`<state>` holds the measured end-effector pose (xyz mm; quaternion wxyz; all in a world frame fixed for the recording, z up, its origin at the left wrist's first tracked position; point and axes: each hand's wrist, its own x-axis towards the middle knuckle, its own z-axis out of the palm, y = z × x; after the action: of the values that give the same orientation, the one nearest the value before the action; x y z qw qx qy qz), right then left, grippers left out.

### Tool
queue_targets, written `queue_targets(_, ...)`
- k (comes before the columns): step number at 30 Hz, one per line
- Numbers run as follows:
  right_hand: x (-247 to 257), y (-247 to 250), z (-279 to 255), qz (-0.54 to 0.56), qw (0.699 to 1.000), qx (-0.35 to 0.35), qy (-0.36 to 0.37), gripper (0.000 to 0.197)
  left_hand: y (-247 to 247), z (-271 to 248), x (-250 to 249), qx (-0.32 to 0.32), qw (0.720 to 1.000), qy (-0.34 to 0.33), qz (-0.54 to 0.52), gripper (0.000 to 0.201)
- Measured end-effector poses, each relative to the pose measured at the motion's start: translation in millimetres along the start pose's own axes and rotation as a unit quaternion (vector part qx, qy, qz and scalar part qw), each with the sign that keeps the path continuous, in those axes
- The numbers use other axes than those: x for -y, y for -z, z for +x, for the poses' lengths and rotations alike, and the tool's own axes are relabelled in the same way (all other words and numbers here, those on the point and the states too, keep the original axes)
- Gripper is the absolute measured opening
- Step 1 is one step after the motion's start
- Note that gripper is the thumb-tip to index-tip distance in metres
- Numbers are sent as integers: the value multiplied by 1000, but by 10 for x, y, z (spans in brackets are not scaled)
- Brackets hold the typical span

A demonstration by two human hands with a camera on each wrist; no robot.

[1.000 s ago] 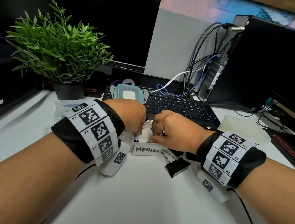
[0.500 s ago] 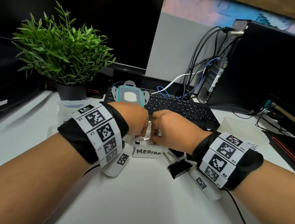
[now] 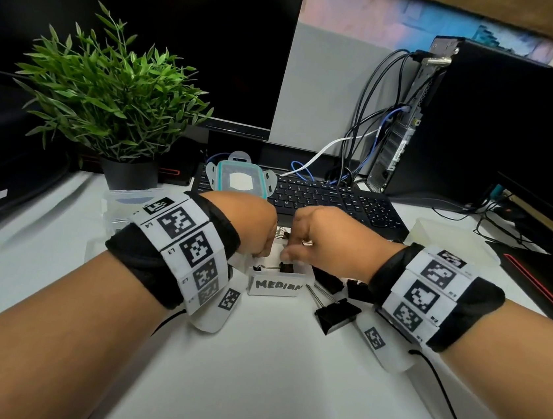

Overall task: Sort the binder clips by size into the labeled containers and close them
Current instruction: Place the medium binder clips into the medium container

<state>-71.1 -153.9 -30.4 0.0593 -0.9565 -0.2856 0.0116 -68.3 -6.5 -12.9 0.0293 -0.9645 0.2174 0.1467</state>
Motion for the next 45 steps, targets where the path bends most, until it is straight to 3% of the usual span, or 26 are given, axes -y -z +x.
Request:
queue_targets(4, -243, 129, -179, 9, 999, -17, -34, 13, -2, -6, 6, -12, 1000, -13, -11, 28)
queue_targets(10, -599, 372, -512, -17, 985, 86, -147, 10, -1, -32, -30, -74, 996, -25, -37, 11)
queue_targets(15, -890, 290, -664, -52, 967, 120, -220, 15, -35, -31, -118, -43, 998, -28, -21, 60)
queue_targets(18, -941, 204, -697, -42, 963, 115, -240, 15, -39, -46, -139, -35, 999, -19, -6, 67)
queue_targets(23, -938, 79, -642, -67, 963, 97, -242, 9, -19, -97, -167, -39, 999, -18, -3, 61)
queue_targets(36, -759, -10, -441, -80, 959, 114, -245, 31, -37, -82, -161, -47, 999, -25, -8, 50)
queue_targets(45, -666, -5, -459, -55, 968, 119, -215, 21, -33, -76, -163, -48, 998, -32, 14, 49)
